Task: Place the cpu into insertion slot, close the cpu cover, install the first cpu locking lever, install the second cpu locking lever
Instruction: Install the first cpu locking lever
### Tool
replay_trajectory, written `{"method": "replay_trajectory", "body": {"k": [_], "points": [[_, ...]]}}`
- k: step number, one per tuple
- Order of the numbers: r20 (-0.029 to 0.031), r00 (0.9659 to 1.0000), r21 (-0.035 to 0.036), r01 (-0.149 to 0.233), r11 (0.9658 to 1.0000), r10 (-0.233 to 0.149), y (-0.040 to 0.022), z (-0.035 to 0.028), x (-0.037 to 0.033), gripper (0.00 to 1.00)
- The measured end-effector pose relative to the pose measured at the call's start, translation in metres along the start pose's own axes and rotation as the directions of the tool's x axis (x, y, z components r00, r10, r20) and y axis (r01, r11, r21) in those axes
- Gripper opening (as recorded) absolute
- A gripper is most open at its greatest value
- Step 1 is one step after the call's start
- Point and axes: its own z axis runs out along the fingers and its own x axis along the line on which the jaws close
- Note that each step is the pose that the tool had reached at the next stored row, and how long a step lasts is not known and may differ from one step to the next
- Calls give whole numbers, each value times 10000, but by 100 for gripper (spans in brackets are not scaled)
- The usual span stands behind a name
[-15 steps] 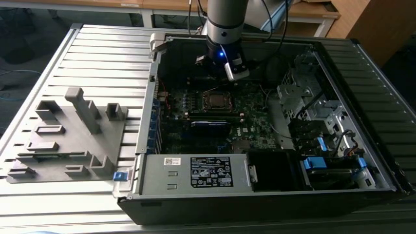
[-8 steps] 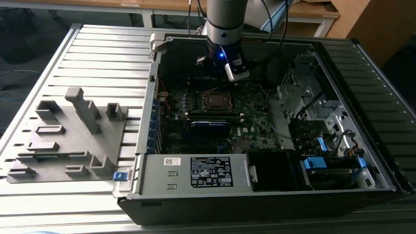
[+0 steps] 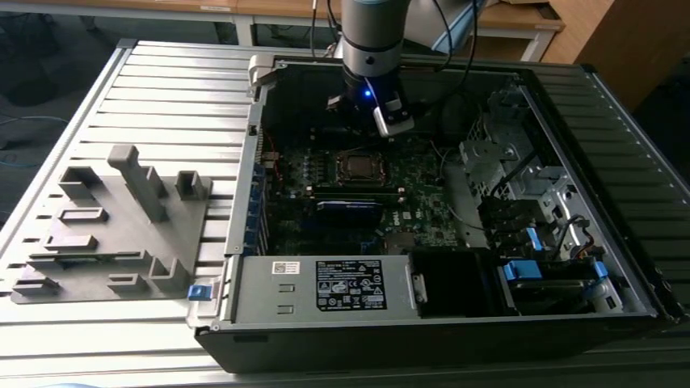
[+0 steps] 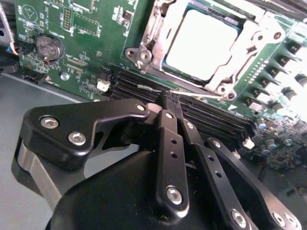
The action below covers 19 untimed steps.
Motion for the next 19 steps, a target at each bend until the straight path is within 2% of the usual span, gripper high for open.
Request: {"method": "replay_trajectory", "body": {"k": [2,8,12,14,19], "points": [[36,10000,-5,9,10000,-9,0,4,0,11],[48,10000,-10,10,10000,-10,-1,7,0,11],[155,9999,-27,29,10000,-28,-7,35,3,11],[185,9998,-29,35,10000,-35,-8,40,3,11],[189,9998,-32,35,10000,-34,-8,41,4,11]]}}
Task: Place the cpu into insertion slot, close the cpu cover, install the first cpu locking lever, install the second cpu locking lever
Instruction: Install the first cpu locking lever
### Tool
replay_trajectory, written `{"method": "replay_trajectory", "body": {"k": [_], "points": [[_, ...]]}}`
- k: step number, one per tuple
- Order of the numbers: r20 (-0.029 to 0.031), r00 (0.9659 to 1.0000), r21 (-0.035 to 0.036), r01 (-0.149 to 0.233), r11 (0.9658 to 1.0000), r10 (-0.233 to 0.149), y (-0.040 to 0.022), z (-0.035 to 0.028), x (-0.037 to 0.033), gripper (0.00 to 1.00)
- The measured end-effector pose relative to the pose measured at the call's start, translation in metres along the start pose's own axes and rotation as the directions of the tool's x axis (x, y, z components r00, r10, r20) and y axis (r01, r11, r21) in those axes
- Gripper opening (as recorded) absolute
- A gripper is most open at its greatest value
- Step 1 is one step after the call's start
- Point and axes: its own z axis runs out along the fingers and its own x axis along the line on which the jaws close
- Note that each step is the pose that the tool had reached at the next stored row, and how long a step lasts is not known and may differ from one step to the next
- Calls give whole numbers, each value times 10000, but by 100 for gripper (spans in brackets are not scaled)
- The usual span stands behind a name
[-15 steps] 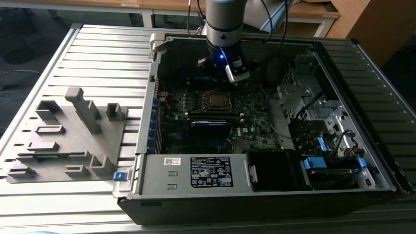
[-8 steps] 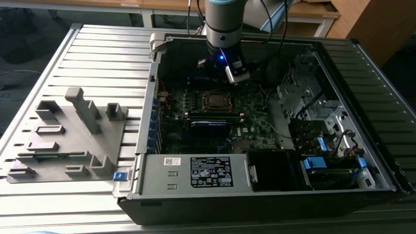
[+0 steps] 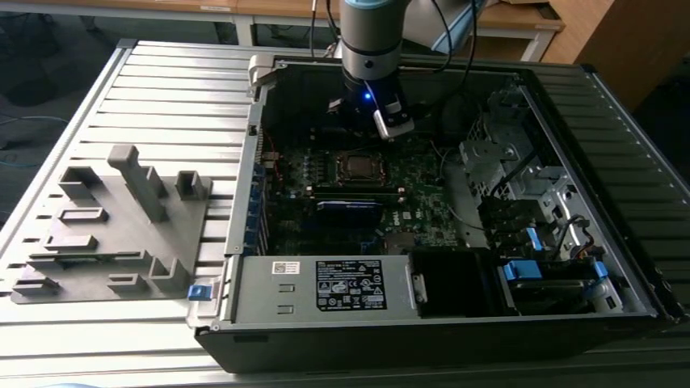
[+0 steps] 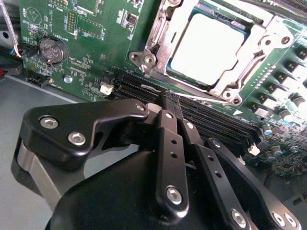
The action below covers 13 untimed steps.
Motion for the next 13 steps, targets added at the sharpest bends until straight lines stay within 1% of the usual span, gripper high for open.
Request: {"method": "replay_trajectory", "body": {"k": [2,8,9,13], "points": [[23,10000,-6,2,10000,-2,-1,2,8,11],[140,9999,-23,24,10000,-24,-11,14,51,11],[150,9999,-23,26,10000,-26,-11,15,55,11],[152,9999,-24,27,10000,-27,-11,15,55,11]]}}
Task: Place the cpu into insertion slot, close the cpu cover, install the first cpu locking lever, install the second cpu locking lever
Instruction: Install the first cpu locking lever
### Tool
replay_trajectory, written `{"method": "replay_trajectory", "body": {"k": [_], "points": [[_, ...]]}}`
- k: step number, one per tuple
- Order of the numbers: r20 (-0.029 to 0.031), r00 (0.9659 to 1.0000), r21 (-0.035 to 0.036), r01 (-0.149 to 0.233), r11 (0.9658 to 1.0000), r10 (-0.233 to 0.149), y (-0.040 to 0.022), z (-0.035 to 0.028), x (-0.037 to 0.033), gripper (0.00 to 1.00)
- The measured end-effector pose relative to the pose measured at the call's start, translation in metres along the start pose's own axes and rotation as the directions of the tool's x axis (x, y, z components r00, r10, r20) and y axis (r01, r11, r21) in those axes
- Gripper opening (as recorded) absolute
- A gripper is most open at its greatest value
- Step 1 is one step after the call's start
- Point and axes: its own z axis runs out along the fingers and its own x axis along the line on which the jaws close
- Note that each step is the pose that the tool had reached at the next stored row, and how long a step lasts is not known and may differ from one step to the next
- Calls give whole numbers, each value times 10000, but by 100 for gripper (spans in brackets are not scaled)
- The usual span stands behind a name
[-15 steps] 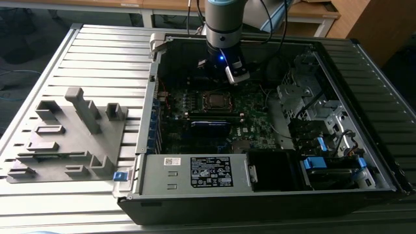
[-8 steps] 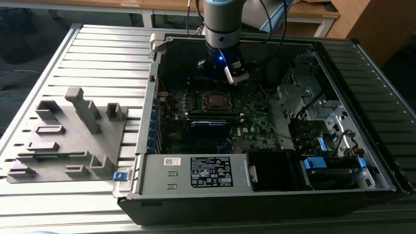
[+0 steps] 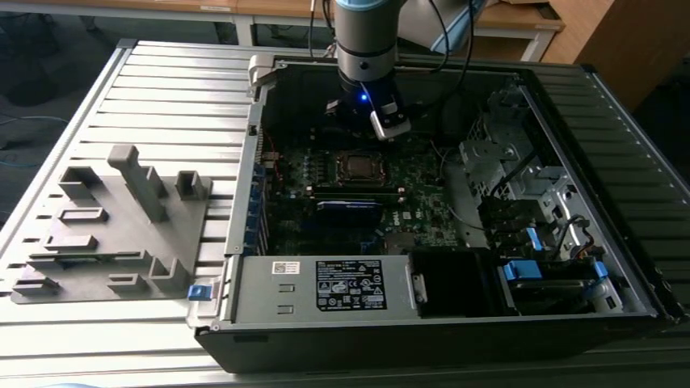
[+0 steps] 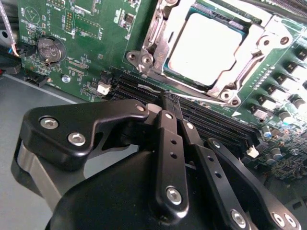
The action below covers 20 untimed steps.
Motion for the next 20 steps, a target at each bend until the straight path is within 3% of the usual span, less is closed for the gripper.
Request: {"method": "replay_trajectory", "body": {"k": [3,6,11,16,20], "points": [[12,10000,-3,2,10000,-2,-1,5,1,11],[93,10000,-14,15,10000,-15,-5,23,3,11],[103,9999,-14,19,10000,-18,-5,25,3,11],[166,9999,-13,31,10000,-31,-9,39,4,11],[177,9998,-14,32,10000,-32,-20,41,3,11]]}}
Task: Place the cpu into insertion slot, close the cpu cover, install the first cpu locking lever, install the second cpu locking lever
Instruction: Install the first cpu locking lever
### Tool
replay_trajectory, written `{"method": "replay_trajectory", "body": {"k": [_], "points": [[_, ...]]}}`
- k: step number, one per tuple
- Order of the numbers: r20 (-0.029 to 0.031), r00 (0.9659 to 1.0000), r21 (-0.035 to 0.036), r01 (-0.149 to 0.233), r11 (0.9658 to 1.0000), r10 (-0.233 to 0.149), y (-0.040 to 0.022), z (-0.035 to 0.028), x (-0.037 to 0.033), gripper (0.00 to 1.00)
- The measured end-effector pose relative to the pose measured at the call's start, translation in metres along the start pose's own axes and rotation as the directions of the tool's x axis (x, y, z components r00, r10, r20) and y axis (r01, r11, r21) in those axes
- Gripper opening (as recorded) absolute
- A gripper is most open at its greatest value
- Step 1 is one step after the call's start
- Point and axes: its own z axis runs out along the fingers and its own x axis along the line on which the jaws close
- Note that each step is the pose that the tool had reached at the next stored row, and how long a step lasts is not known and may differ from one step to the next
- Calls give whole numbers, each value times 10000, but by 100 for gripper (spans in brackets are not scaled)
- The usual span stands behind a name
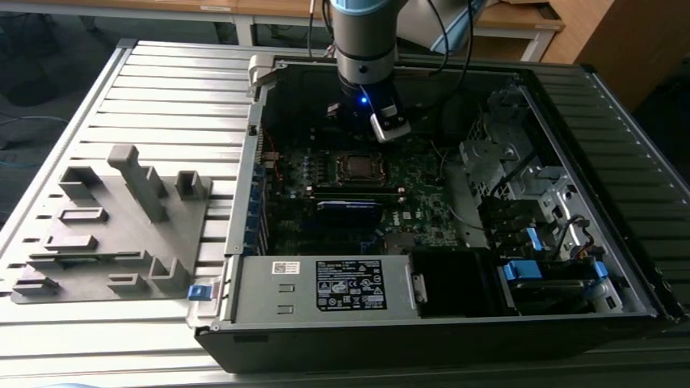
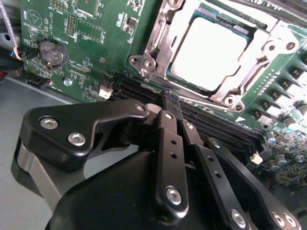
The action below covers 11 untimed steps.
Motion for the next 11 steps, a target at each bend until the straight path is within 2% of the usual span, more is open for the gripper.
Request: {"method": "replay_trajectory", "body": {"k": [11], "points": [[5,10000,10,-24,10000,24,8,0,1,11]]}}
